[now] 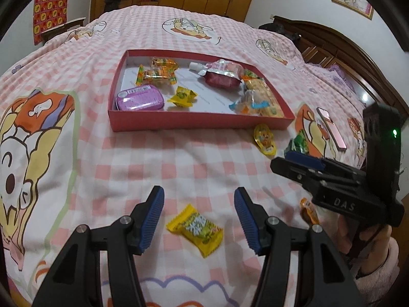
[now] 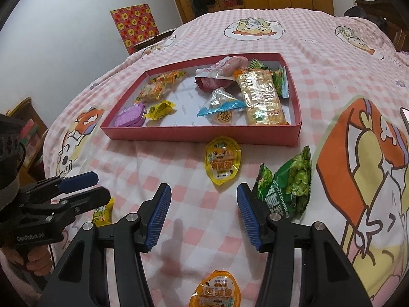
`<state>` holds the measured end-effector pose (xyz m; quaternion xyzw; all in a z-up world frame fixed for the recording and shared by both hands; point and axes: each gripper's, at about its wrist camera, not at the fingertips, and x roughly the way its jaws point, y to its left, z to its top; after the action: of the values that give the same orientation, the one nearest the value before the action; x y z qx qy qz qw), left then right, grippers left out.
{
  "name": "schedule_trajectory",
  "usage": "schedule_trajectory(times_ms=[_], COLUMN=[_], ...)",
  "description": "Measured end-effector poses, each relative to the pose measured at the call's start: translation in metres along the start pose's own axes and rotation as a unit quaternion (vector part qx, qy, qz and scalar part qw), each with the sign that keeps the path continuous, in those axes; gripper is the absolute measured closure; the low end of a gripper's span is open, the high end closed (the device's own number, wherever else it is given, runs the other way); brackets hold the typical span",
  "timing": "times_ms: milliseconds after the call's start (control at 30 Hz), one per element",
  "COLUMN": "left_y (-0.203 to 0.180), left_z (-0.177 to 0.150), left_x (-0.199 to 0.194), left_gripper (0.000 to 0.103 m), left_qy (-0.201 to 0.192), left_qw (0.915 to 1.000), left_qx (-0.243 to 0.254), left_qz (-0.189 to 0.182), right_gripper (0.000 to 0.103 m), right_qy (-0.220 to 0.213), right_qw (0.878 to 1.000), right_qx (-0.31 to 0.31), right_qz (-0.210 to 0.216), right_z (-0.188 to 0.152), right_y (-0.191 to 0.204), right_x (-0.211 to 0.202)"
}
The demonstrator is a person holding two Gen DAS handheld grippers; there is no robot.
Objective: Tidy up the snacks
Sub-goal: 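Withdraw both tools from the box toward the remaining snacks, then close the left tool on a yellow candy pack while the right tool grasps the yellow jelly pouch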
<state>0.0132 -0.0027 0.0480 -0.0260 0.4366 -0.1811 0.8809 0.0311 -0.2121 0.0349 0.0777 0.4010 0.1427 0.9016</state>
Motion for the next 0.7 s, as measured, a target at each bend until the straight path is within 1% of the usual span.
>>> schedule_trajectory(times_ms=[433, 467, 500, 600, 633, 700], left_y=[-0.002, -0.002, -0.002, -0.003, -0.003, -0.004], left_z=[-0.022, -0.022, -0.023, -0.024, -0.025, -0.025], left_x=[0.006, 0.006, 0.007, 0.01, 0.01, 0.01], left_gripper=[0.044, 0.049, 0.052, 0.056, 0.059, 0.061], left_qy=[0.019, 0.018, 0.016, 0.011, 0.009, 0.006], left_qw=[0.9996, 0.9996, 0.9995, 0.9994, 0.9994, 0.9993], left_qx=[0.019, 0.021, 0.025, 0.029, 0.031, 0.034], left_qz=[0.002, 0.004, 0.009, 0.013, 0.016, 0.017], right_gripper=[0.048, 0.048, 0.048, 0.048, 0.048, 0.048], right_qy=[0.001, 0.001, 0.001, 0.004, 0.005, 0.006], right_qw=[1.0, 1.0, 1.0, 1.0, 1.0, 1.0], right_qx=[0.0, 0.0, 0.0, 0.001, 0.002, 0.003], right_qz=[0.002, 0.002, 0.002, 0.001, 0.001, 0.001], right_z=[-0.002, -0.003, -0.003, -0.004, -0.005, -0.004], right_y=[0.002, 0.003, 0.003, 0.004, 0.005, 0.004], right_x=[0.0, 0.0, 0.0, 0.0, 0.001, 0.001])
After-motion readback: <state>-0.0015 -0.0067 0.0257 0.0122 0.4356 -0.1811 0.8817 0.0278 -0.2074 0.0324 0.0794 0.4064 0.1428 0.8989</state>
